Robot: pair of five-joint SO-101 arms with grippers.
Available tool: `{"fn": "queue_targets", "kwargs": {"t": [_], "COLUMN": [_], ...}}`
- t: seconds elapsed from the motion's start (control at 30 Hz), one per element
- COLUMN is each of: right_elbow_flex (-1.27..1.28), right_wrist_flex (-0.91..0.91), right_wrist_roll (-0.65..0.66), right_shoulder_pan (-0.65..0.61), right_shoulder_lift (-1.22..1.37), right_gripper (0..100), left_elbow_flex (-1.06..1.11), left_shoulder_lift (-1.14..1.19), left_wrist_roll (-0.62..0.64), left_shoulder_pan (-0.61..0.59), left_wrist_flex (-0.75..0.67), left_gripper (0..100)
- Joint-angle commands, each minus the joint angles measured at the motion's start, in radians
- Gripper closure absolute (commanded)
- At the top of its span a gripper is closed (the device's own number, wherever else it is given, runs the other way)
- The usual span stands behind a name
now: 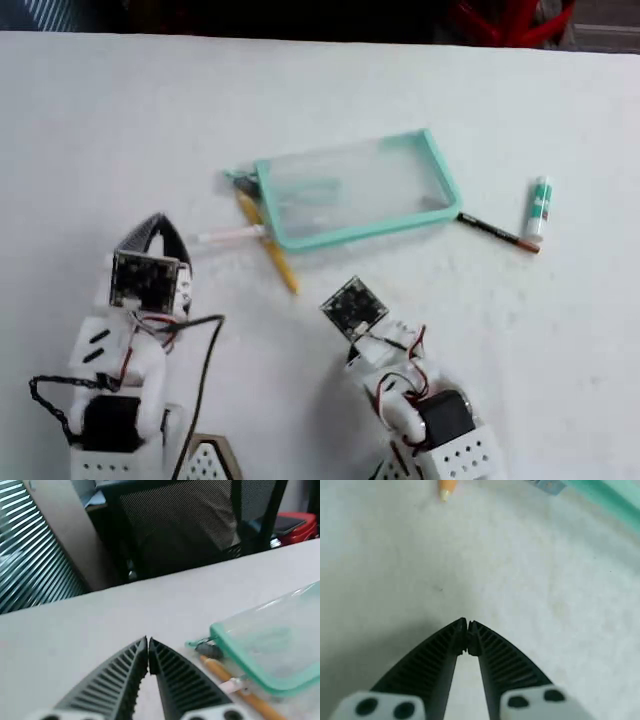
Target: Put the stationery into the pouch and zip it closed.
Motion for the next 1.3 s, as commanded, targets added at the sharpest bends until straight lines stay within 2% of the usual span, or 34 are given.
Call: {"fn": "queue_targets", "kwargs": {"t": [0.0,0.13,0.2,0.3,0.37,0.57,0.67,0.73,0.87,1.17,1.27], "right_elbow_flex": [0.006,0.006,0.006,0.006,0.006,0.006,0.006,0.006,0.006,0.006,0.006], "right_wrist_flex": [-0.001,-0.002,-0.002,-0.002,-0.002,-0.001,-0.001,-0.001,-0.001,-0.001,-0.001], "right_wrist_roll": [-0.002,-0.002,-0.002,-0.002,-0.002,-0.002,-0.002,-0.002,-0.002,-0.002,-0.002], "right_shoulder_pan": [0.067,0.081,0.081,0.081,0.081,0.081,0.082,0.082,0.082,0.082,0.082], "right_shoulder_lift": [-0.007,-0.007,-0.007,-0.007,-0.007,-0.007,-0.007,-0.007,-0.007,-0.007,-0.007], "right_gripper": [97.7,97.7,97.7,97.8,97.8,98.0,98.0,98.0,98.0,98.0,98.0], "left_elbow_flex": [-0.224,-0.282,-0.284,-0.308,-0.382,-0.878,-1.088,-1.197,-1.326,-1.499,-1.513], "left_shoulder_lift": [-0.001,0.008,0.065,0.266,0.476,1.204,1.438,1.554,1.724,1.945,2.014], "left_wrist_roll": [0.017,0.025,0.025,0.035,0.1,0.364,0.442,0.474,0.526,0.531,0.532], "left_shoulder_pan": [0.133,0.182,0.18,0.18,0.174,0.157,0.162,0.162,0.154,0.153,0.154], "left_wrist_flex": [0.089,0.051,0.014,-0.04,-0.066,0.149,0.261,0.298,0.307,0.299,0.255], "left_gripper": [96,89,90,90,90,90,89,86,76,76,76]}}
